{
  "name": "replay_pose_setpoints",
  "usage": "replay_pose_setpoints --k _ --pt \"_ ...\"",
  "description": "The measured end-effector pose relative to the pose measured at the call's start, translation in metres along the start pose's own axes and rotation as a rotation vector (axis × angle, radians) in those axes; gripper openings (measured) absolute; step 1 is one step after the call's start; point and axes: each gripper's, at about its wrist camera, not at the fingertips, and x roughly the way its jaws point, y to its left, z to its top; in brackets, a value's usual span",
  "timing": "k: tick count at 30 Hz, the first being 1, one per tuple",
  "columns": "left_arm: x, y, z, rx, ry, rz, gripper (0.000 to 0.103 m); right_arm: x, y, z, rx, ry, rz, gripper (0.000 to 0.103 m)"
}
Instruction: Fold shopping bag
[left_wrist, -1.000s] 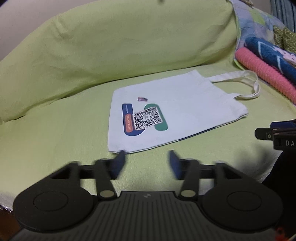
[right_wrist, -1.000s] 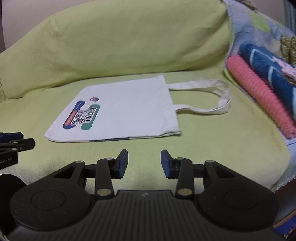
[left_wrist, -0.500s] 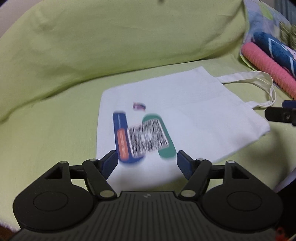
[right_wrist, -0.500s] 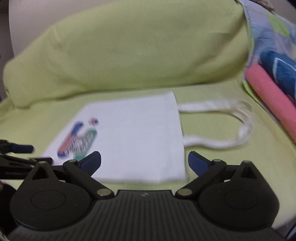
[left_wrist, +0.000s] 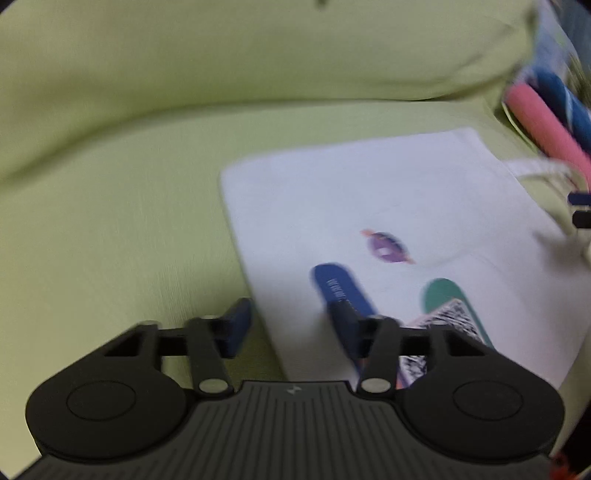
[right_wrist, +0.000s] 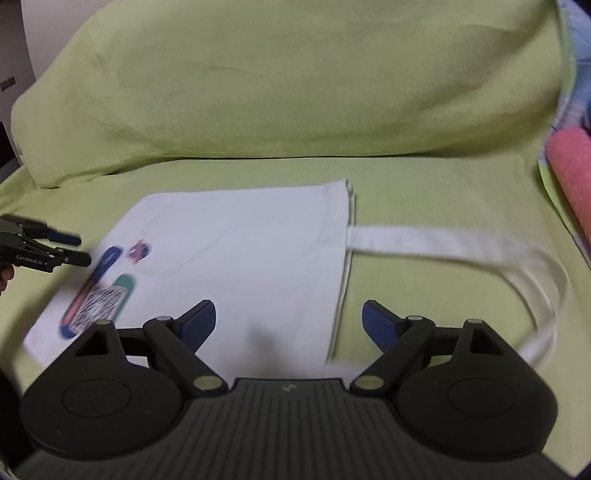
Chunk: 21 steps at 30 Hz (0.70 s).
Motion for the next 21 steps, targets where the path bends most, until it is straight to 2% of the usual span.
replay_pose_setpoints --k 4,5,11,16,18,19,20,21 --pt "0.011 0.04 0.013 -0.118 -0.027 -0.173 0.045 0.028 -0.017 0.025 0.004 -0.028 0.004 0.085" --pt "0.016 0.044 0.017 -0.115 -0.037 -0.193 0.043 0.034 -0.021 0.031 0.011 -0.037 0.007 0.085" --pt "0.045 0.068 0.045 -0.098 -0.097 -0.311 0.043 0.074 -0.049 0.06 0.081 -0.06 0.067 0.085" --pt "0.07 0.088 0.069 -0.084 -0.147 -0.409 0.041 0.111 -0.072 0.084 0.079 -0.001 0.083 0.085" --pt "0.072 0.088 0.072 -0.046 -0.16 -0.404 0.036 0.129 -0.08 0.092 0.072 0.036 0.117 0.084" --pt "0.072 0.086 0.074 -0.018 -0.163 -0.388 0.03 0.138 -0.082 0.095 0.069 0.064 0.146 0.08" --pt "0.072 0.084 0.075 0.01 -0.169 -0.377 0.027 0.146 -0.084 0.096 0.071 0.093 0.177 0.069" --pt "0.071 0.081 0.074 0.032 -0.173 -0.368 0.024 0.155 -0.087 0.099 0.08 0.112 0.201 0.066"
